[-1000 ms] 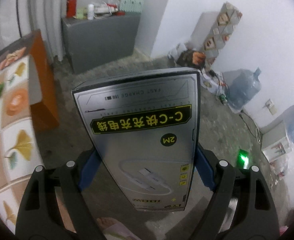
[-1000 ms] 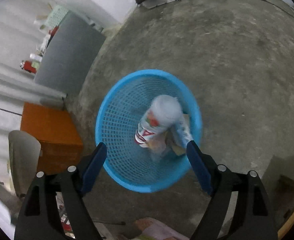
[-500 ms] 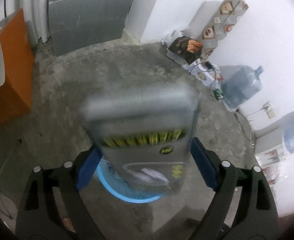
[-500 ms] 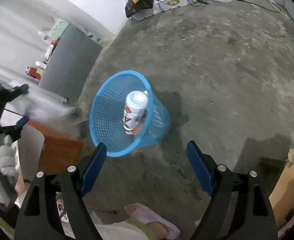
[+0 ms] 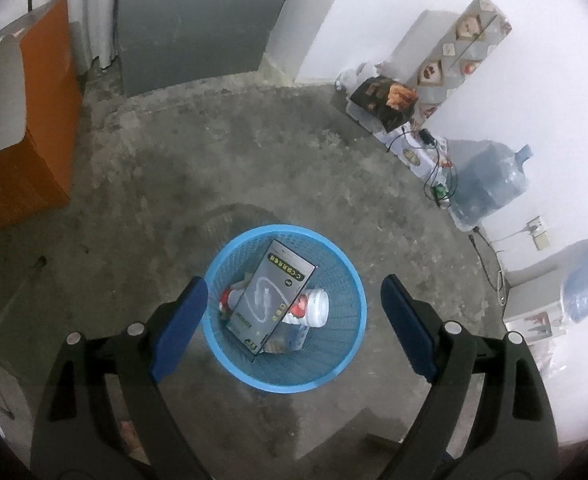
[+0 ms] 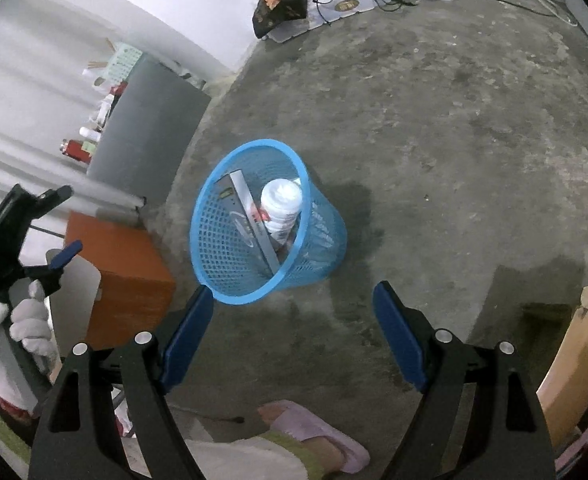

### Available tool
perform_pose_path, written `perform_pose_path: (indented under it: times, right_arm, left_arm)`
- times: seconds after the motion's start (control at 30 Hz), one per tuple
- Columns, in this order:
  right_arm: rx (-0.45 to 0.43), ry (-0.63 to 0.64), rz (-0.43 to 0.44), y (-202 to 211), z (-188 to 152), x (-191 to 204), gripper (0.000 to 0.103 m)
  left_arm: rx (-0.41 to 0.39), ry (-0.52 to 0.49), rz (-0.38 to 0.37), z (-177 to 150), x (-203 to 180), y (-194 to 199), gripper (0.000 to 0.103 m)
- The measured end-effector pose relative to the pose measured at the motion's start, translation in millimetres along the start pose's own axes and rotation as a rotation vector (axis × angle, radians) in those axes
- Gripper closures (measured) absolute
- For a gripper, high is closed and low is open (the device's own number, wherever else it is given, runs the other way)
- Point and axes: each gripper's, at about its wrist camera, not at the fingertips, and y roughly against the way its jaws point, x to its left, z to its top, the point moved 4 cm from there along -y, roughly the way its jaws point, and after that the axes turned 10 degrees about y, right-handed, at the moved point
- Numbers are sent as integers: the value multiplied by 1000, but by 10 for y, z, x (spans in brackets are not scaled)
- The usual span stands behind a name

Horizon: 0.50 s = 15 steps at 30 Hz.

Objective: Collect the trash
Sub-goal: 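Lower the cable box over the wastebasket and open the left tool, then move both open tools back over the table and grasp the green chip bag with the right tool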

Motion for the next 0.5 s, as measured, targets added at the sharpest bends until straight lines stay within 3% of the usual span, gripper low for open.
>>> perform_pose_path:
  times: [0.23, 0.5]
  right_arm:
    - [-13, 59, 34, 130, -85, 304, 23]
    - [-81, 243, 125, 500, -106, 1007, 23]
  left_arm:
    - [-42, -27, -42, 20, 103, 653, 19]
    - [-159, -160, -71, -78, 236, 1780, 19]
